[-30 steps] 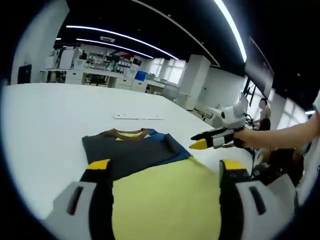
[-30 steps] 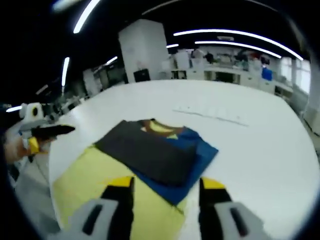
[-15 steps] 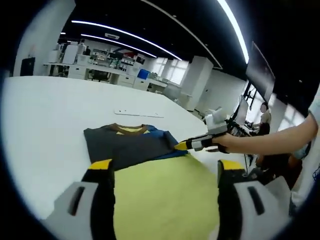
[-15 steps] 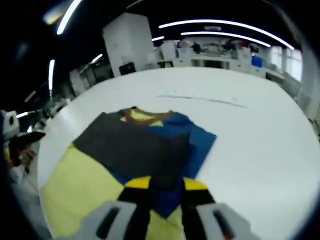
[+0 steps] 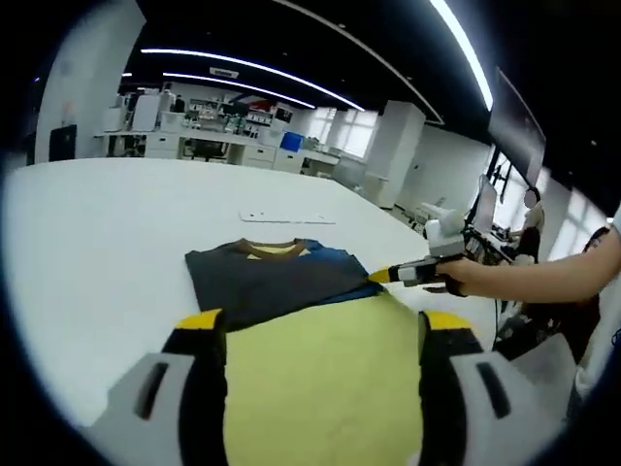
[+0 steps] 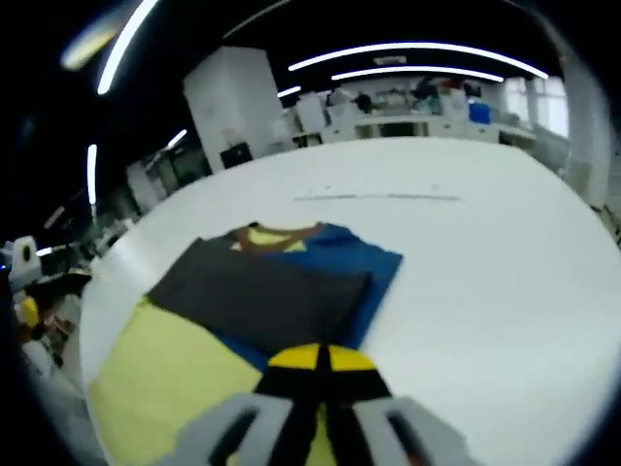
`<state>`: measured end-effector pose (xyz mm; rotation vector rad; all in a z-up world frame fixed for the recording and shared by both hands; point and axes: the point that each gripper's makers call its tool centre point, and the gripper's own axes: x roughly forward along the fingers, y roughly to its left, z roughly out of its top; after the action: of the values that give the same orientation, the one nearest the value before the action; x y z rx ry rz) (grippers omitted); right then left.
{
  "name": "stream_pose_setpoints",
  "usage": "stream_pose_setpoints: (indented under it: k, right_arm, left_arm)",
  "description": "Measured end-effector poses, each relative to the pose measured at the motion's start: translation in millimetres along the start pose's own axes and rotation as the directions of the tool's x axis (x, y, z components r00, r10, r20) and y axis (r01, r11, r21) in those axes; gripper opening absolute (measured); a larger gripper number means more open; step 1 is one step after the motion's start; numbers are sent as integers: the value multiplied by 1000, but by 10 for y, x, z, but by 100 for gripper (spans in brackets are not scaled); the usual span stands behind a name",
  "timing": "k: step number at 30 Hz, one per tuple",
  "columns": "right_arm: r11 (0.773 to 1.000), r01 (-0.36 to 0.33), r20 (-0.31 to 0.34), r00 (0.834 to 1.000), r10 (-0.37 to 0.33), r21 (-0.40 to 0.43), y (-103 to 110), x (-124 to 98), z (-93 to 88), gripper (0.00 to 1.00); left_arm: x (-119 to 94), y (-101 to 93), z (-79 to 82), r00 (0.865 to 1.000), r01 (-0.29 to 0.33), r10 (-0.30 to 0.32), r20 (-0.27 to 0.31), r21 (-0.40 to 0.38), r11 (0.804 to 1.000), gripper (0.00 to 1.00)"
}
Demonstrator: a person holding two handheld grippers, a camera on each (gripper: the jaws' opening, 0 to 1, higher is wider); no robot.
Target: Fold the garment on the visible template until the final outline fits inside the template.
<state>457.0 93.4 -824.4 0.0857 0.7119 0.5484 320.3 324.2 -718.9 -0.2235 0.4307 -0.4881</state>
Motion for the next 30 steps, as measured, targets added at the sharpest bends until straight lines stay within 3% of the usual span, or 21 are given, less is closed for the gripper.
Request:
stream_pose_setpoints:
  k: [4,15,18,21,23,25,30]
  right_arm:
    - [999,-13,2,1000,13,-40,22,7,14,0]
    - [992,-20,114,993,34,-126,124,-215,274,0]
    - [994,-44,117,992,55,-97,194,-303,236,3]
    - [991,-52,110,992,65,-121,259,-363,175,5]
    - [989,-73,108,990,87,-127,381,-432,98,16]
    - [988,-99,99,989,111,-120,428,-418,89,37]
    - [981,-152,94,982,163,-121,576,-495,33,74]
  left_arm:
    - [-29,34,16,1000,-23,23,11,-1,1000,78]
    - [-49,63,-8,1000,-24,24,4,16,1000,78]
    - [-47,61,-12,1000,-21,21,3,16,1000,78]
    - [-33,64,-40,1000,-17,17,-8,17,1000,78]
    - [-27,61,-58,1000,-12,13,-13,22,1000,78]
    - [-23,62,-77,1000,-10,10,-17,25,1000,78]
    - [-27,29,-104,1000,5,-4,-26,38,999,78]
